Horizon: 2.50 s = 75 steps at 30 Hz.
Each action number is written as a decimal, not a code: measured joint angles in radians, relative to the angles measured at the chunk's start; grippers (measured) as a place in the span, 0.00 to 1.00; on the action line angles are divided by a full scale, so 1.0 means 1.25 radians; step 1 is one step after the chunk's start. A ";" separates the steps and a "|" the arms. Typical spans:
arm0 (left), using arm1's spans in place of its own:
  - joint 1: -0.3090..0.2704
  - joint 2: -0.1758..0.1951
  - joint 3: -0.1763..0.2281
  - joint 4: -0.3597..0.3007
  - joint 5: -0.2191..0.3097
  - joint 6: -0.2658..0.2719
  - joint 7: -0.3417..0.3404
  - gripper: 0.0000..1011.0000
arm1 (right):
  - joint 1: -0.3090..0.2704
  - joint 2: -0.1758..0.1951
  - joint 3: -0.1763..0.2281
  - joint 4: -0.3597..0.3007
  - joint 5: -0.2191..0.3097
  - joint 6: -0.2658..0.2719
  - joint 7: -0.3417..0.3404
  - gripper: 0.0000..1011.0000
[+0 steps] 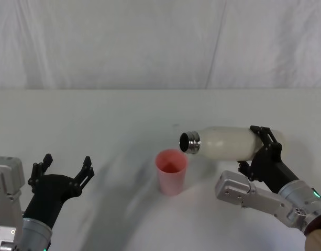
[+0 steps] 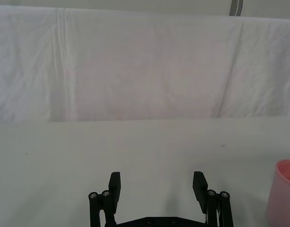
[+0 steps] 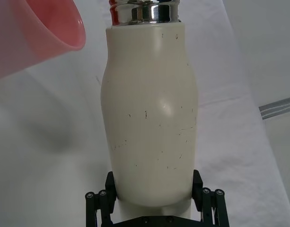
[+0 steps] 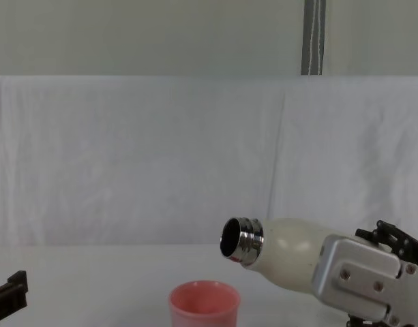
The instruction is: Grasp the thermos with one hand and pour water into the cup lid.
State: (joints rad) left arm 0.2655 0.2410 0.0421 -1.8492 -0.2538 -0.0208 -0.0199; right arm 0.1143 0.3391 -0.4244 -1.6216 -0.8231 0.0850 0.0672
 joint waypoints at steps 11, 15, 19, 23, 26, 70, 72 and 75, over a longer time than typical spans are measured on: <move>0.000 0.000 0.000 0.000 0.000 0.000 0.000 0.99 | 0.010 0.010 -0.009 0.004 -0.021 0.000 -0.007 0.94; 0.000 0.000 0.000 0.000 0.000 0.000 0.000 0.99 | 0.014 0.014 -0.012 0.005 -0.032 0.003 -0.013 0.94; 0.000 0.000 0.000 0.000 0.000 0.000 0.000 0.99 | 0.017 0.017 -0.015 0.006 -0.041 0.005 -0.017 0.94; 0.000 0.000 0.000 0.000 0.000 0.000 0.000 0.99 | 0.021 0.021 -0.018 0.007 -0.050 0.006 -0.018 0.94; 0.000 0.000 0.000 0.000 0.000 0.000 0.000 0.99 | 0.023 0.023 -0.020 0.008 -0.054 0.007 -0.018 0.94; 0.000 0.000 0.000 0.000 0.000 0.000 0.000 0.99 | 0.058 0.049 -0.050 0.018 -0.110 0.004 -0.036 0.94; 0.000 0.000 0.000 0.000 0.000 0.000 0.000 0.99 | 0.059 0.049 -0.050 0.019 -0.110 0.004 -0.036 0.94; 0.000 0.000 0.000 0.000 0.000 0.000 0.000 0.99 | 0.061 0.049 -0.052 0.020 -0.113 0.004 -0.037 0.94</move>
State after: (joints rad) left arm 0.2655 0.2410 0.0422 -1.8492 -0.2538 -0.0208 -0.0199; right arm 0.1909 0.4006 -0.4901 -1.5966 -0.9638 0.0903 0.0211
